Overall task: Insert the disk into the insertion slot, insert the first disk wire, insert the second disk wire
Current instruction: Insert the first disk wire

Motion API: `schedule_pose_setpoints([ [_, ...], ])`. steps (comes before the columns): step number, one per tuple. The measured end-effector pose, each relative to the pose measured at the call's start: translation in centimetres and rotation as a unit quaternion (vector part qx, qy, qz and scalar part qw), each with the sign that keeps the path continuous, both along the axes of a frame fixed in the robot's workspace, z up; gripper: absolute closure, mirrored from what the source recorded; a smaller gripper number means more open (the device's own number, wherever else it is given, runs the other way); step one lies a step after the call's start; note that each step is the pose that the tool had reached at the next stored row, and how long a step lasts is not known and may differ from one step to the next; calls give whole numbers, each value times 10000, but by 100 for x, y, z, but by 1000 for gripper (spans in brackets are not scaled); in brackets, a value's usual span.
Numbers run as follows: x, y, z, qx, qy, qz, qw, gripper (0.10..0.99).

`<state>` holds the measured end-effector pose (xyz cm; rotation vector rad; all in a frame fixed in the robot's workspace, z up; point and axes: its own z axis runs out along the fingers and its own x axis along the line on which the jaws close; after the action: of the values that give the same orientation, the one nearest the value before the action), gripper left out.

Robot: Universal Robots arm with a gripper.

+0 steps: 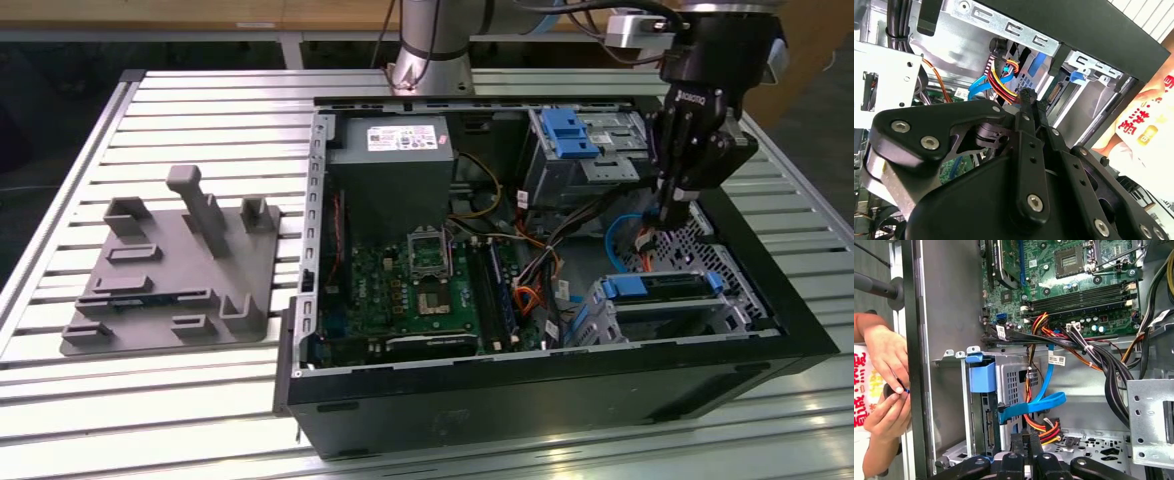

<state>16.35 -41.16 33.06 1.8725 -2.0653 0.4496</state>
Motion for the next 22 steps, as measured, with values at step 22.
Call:
schedule_pose_setpoints([
  [22, 44, -103, 32, 280, 101, -37, 9996, 922],
])
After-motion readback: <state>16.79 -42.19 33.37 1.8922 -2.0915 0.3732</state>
